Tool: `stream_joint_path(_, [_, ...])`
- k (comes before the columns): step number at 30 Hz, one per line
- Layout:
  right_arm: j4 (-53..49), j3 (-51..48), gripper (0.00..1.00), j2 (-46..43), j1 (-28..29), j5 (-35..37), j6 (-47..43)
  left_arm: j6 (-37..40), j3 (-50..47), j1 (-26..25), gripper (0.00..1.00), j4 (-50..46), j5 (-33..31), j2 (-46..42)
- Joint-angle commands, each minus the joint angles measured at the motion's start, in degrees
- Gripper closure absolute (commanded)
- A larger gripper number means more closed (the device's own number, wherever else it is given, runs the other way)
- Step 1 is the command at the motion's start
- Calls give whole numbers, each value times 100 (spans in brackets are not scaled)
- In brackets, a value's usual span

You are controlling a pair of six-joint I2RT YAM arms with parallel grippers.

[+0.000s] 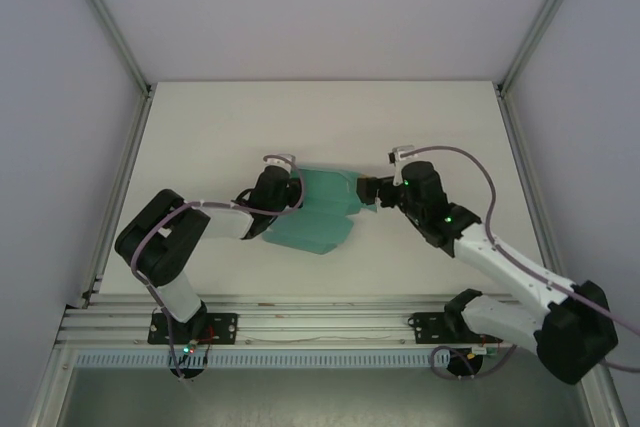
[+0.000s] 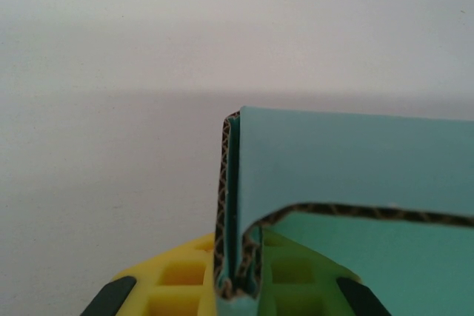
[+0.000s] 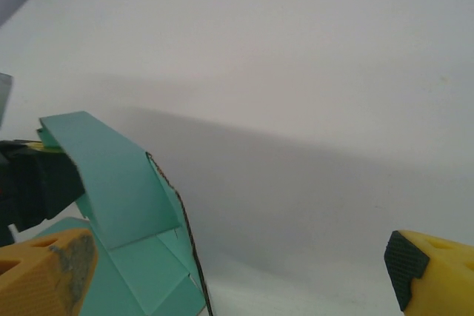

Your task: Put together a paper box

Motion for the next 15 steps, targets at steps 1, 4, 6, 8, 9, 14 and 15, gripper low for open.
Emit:
stream_joint_path(1, [-115,490,0,461,-32,193,127,-63,-72,-50,100,116,-141,-247])
stream_joint_path(4, [-135,682,0,950,-34,-94,10,-100,-80,-58,100,160,-134,-253])
stream_joint_path(6, [-56,742,0,1226,-33,-293,-33,-98,-69,-59,100,151,-126,-245])
stream_joint_path(8, [72,760,0,1418,-34,-522,-61,-95,-61,-72,100,142,-118,-249])
stream_joint_path(9, [141,752,0,1482,-34,-608,-62,-94,-56,-69,100,142,-129,-251])
stream_joint_path(14, [522,682,0,1696,17,-569,-104,-111,-56,-68,100,167,-82,-268])
stream_joint_path(15, [660,650,0,1741,48,-455,-89,-109,-51,-76,100,185,-61,-262])
